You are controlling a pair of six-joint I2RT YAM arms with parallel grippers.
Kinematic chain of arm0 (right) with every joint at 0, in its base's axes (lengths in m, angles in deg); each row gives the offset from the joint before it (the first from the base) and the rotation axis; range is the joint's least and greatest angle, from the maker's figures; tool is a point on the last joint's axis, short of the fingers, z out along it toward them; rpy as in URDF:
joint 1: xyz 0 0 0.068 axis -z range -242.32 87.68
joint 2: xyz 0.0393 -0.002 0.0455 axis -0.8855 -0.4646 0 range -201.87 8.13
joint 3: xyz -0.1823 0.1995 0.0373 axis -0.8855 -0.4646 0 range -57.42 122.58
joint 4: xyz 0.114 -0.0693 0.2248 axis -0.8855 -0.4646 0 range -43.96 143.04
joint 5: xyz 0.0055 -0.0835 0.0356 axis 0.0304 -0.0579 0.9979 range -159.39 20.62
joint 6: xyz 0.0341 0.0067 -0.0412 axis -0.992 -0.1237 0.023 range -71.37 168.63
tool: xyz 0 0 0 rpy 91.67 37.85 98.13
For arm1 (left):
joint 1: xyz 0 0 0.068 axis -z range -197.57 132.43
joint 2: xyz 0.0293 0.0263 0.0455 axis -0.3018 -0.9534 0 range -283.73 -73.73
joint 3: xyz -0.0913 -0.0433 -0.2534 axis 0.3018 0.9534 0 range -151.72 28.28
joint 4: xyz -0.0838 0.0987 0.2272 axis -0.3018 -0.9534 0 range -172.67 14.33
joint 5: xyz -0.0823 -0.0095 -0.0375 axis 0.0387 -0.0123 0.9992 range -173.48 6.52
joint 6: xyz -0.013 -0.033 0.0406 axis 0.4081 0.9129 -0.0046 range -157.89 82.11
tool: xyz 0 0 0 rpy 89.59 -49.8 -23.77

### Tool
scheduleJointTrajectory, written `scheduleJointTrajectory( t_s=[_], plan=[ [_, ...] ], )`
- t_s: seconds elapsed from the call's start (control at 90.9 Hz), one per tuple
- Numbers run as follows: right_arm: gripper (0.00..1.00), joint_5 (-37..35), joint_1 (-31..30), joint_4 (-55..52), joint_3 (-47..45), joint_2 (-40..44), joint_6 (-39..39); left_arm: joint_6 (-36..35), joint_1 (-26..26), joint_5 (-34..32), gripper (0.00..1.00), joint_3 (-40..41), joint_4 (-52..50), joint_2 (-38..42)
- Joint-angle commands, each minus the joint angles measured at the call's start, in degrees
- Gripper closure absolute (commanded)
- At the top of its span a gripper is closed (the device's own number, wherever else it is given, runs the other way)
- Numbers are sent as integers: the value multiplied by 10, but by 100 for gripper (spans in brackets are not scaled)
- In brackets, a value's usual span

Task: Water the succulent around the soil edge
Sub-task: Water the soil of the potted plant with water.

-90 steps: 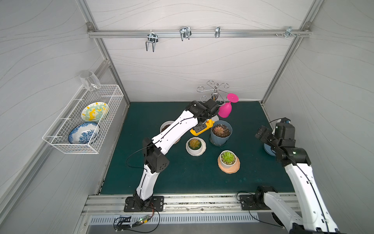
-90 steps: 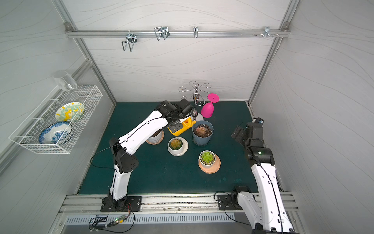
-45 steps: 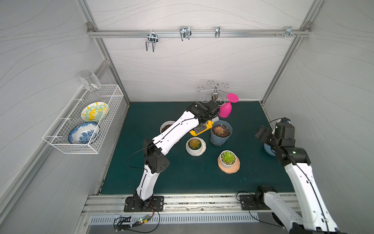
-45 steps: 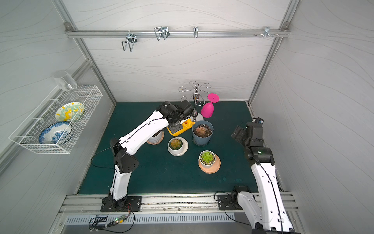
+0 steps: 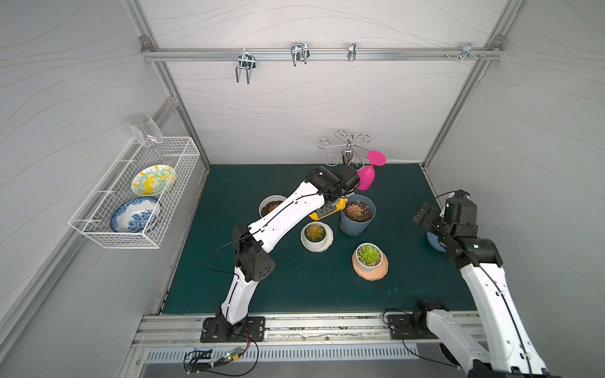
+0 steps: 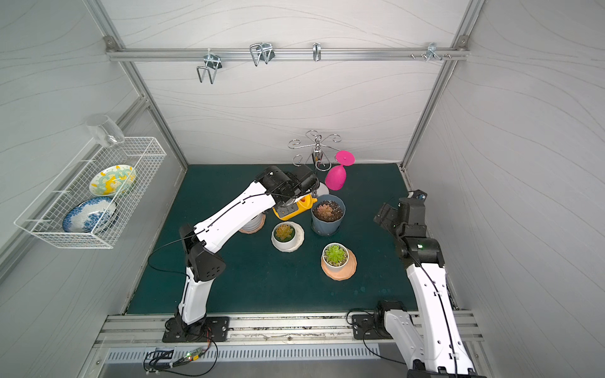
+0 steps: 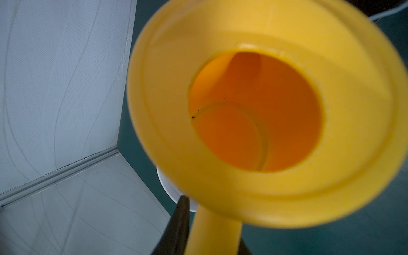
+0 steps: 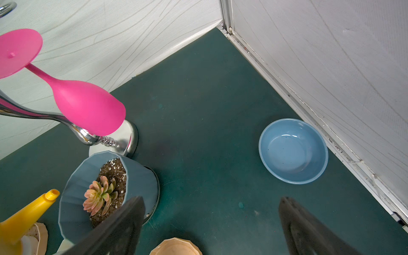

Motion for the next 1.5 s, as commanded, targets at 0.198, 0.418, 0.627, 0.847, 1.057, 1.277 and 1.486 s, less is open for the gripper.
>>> scheduleJointTrajectory(
  t_s=[0.198, 0.418, 0.627, 0.847, 1.057, 1.277, 1.486],
  plan=[
    [1, 3, 4, 7, 1, 2, -5, -17, 20, -57, 100, 11, 4, -5],
    [1, 2, 3, 6, 2, 4, -5, -16, 35, -80, 100, 11, -7, -3],
    [1, 2, 3, 4, 2, 6, -5, -12, 47, -101, 100, 14, -24, -1],
    [1, 4, 4, 3, 3, 9, -5, -12, 68, -115, 100, 11, -31, 1],
    [1, 3, 4, 2, 3, 10, -4, -5, 85, -125, 100, 13, -49, -2],
    [1, 3, 4, 1, 4, 11, -4, -7, 100, -130, 100, 15, -52, -1],
    [1, 4, 4, 1, 6, 9, -5, -19, 120, -135, 100, 12, -48, -5]
  ],
)
